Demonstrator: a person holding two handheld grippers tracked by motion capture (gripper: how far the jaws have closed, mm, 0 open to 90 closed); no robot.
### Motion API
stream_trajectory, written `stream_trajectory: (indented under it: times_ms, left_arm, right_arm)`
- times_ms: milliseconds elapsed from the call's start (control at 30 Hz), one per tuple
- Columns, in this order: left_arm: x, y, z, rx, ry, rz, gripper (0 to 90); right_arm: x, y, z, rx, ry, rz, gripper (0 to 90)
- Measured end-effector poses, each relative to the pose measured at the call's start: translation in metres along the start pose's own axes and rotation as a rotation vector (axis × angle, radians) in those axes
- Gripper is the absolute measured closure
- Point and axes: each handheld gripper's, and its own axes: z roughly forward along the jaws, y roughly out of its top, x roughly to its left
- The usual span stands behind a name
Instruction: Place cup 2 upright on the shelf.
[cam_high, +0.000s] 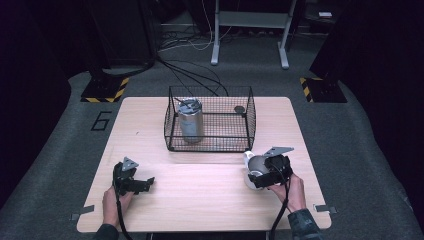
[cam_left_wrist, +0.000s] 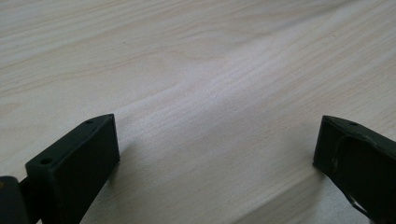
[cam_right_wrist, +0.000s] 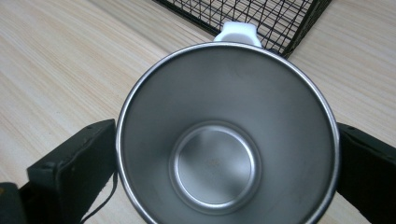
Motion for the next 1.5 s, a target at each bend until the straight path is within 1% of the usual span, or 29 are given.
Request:
stream_trajectory:
  times_ms: [200,233,267,333,367,400,467,500,667,700,767,800,900,1000,1033,1100,1167,1267,1367,1400,1433,1500]
  left_arm:
    - [0.000,0.000,0.000,0.000,0.001,-0.003,0.0]
    - [0.000,0.000,0.000,0.000,0.001,-0.004,0.0]
    - [0.000,0.000,0.000,0.001,0.000,-0.006,0.0]
    - [0.000,0.000,-0.001,0.008,-0.002,0.003,0.0]
    - [0.000,0.000,0.000,0.007,-0.002,0.007,0.0]
    - [0.000,0.000,-0.001,0.008,-0.002,0.001,0.0]
    - [0.000,0.000,0.000,0.006,-0.001,0.008,0.0]
    - [0.000,0.000,0.000,0.005,0.000,0.004,0.0]
    - [0.000,0.000,0.000,0.006,0.000,0.004,0.0]
    - [0.000,0.000,0.000,0.006,-0.001,0.003,0.0]
    - [0.000,0.000,-0.001,0.008,-0.002,0.002,0.0]
    - [0.000,0.000,-0.001,0.008,-0.002,0.003,0.0]
    - [0.000,0.000,0.000,0.006,0.000,0.004,0.0]
    - [0.000,0.000,0.000,0.006,-0.001,0.007,0.0]
    - [0.000,0.000,0.000,0.006,0.000,0.005,0.0]
    - [0.000,0.000,0.000,0.005,-0.001,0.004,0.0]
    - [0.000,0.000,0.000,0.007,-0.001,0.002,0.0]
    - [0.000,0.000,-0.001,0.010,-0.003,-0.001,0.0]
    - [0.000,0.000,-0.001,0.008,-0.002,0.002,0.0]
    - [0.000,0.000,-0.001,0.008,-0.002,0.005,0.0]
    - [0.000,0.000,-0.001,0.007,-0.001,0.002,0.0]
    - [0.000,0.000,0.000,0.006,-0.001,0.003,0.0]
  right_arm:
    - [0.001,0.001,0.005,0.010,-0.006,0.002,1.4]
    - [0.002,0.001,0.007,0.016,-0.007,0.012,1.7]
    - [0.001,0.001,0.007,0.026,-0.007,0.007,2.2]
    - [0.001,0.001,0.010,0.027,-0.017,0.011,4.3]
    - [0.001,0.001,0.010,0.029,-0.015,0.009,4.4]
    - [0.001,0.001,0.010,0.028,-0.016,0.010,4.6]
    - [0.001,0.001,0.010,0.024,-0.018,0.013,4.9]
    - [0.001,0.001,0.011,0.015,-0.023,0.008,5.0]
    - [0.001,0.000,0.011,0.002,-0.031,0.012,5.5]
    - [0.002,0.000,0.011,0.005,-0.030,0.019,5.6]
    - [0.002,0.000,0.011,0.002,-0.032,0.014,5.6]
    - [0.002,0.000,0.010,0.002,-0.030,0.010,5.7]
    - [0.003,0.001,0.008,0.001,-0.031,0.020,5.8]
    - [0.003,0.001,0.007,-0.007,-0.031,0.014,5.8]
    - [0.003,0.002,0.004,-0.013,-0.028,0.006,5.8]
    - [0.004,0.004,-0.001,-0.018,-0.018,0.011,5.8]
    - [0.004,0.005,-0.003,-0.023,-0.015,0.005,5.8]
    - [0.005,0.007,-0.006,-0.020,-0.009,-0.004,5.8]
    - [0.007,0.010,-0.008,-0.020,-0.001,0.000,5.8]
    - [0.007,0.012,-0.009,-0.019,0.001,-0.013,5.8]
    - [0.008,0.013,-0.010,-0.017,0.006,-0.007,5.8]
    - [0.009,0.015,-0.012,-0.018,0.010,-0.013,5.8]
